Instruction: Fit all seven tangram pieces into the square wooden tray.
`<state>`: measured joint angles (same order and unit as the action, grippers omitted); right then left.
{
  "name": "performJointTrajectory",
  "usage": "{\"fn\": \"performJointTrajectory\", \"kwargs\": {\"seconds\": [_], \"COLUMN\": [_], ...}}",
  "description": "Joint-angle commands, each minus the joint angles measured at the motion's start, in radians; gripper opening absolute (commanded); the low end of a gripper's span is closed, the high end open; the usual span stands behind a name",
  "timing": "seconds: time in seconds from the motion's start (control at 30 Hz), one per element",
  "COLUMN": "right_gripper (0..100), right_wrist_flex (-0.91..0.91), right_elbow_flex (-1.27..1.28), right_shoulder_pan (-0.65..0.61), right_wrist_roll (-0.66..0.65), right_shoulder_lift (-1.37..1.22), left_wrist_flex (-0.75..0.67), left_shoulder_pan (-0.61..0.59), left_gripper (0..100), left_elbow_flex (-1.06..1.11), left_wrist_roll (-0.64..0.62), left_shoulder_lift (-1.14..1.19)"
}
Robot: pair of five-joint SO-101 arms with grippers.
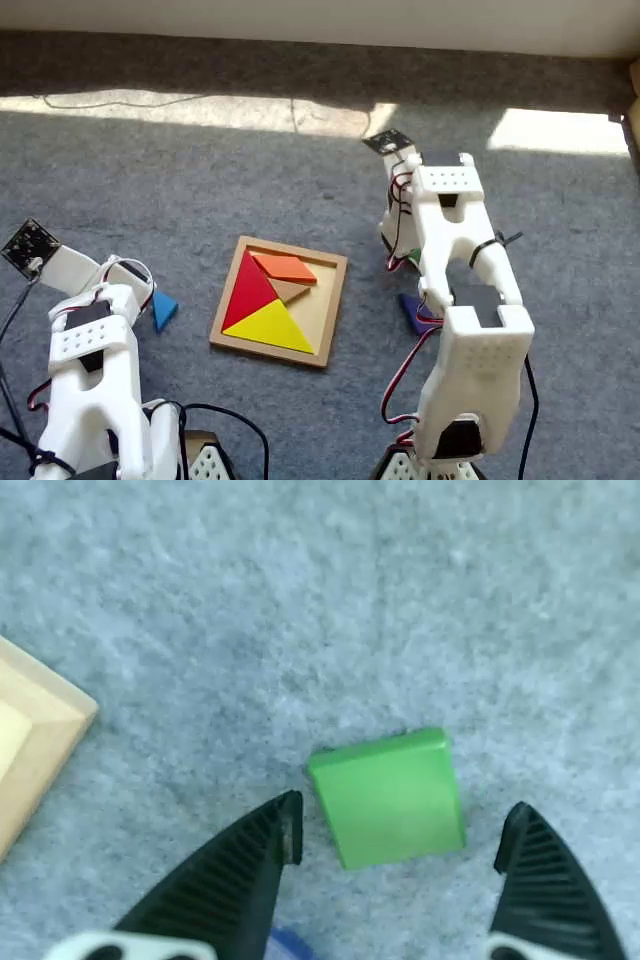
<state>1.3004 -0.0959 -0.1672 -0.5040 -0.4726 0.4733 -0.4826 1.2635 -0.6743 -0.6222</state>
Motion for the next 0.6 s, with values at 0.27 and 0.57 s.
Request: {"fn": "performJointTrajectory", "kwargs": {"seconds": [0.27, 0.57], "right_gripper": [10.3, 1.4], "right_wrist_flex": [0.005, 0.084], "right_elbow_flex": [-0.056, -0.050], "right_shoulder_pan": [0.021, -0.001], "right_wrist_roll": [-0.029, -0.023], "right_shoulder_lift": [-0.053, 0.124], "left_wrist_flex": [-0.017, -0.017], "left_shoulder_pan": [-0.007, -0.007], "left_gripper": [11, 11], "left_elbow_flex": [-0.005, -0.005], "left_wrist_roll": [0.009, 0.009], "left_shoulder_lift": [-0.025, -0.025]}}
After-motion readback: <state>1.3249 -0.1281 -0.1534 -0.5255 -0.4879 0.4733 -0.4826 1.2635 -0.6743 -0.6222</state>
